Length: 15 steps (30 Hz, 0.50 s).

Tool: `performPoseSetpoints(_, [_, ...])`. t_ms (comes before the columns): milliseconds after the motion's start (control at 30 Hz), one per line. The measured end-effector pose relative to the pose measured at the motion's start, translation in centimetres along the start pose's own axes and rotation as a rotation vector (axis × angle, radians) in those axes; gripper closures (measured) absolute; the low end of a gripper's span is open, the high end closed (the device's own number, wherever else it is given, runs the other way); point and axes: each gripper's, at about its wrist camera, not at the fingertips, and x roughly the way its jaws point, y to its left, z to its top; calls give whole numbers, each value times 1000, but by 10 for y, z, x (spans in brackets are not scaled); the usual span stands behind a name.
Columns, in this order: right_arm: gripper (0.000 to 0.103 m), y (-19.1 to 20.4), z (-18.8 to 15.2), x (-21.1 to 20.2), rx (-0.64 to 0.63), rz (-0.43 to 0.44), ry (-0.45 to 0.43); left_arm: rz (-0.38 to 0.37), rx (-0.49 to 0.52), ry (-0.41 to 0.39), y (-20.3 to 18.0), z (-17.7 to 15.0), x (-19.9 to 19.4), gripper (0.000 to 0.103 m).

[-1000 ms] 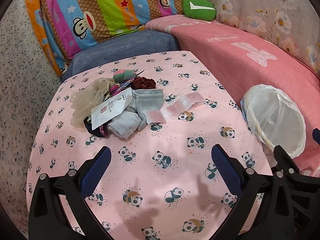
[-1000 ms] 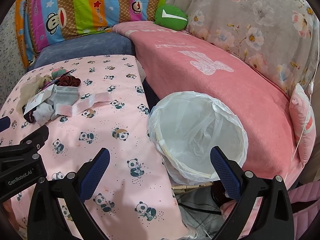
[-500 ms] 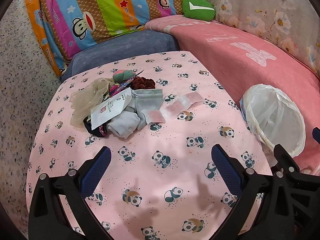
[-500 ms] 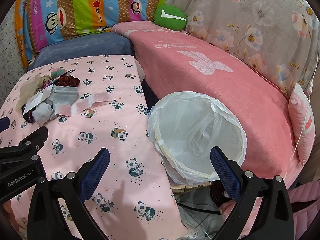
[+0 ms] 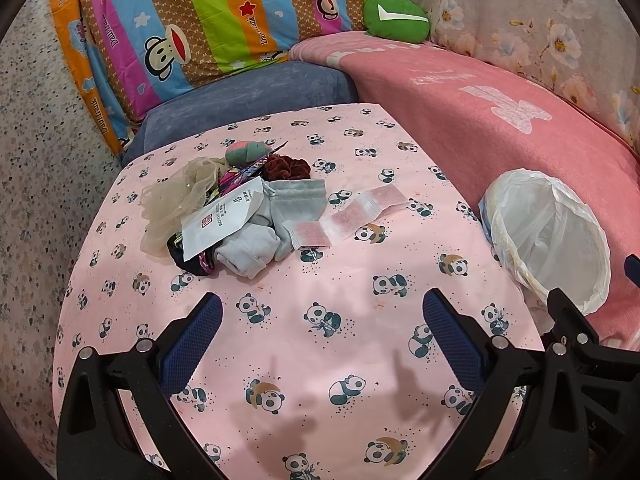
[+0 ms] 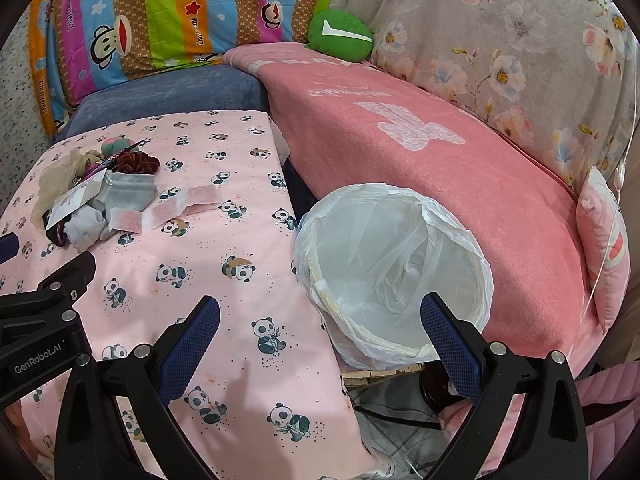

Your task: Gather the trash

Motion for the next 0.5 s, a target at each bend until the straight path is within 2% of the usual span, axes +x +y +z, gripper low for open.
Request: performPoseSetpoints(500, [7,0,0,0,-1,0,-1,-1,0,-2,1,0,0,7])
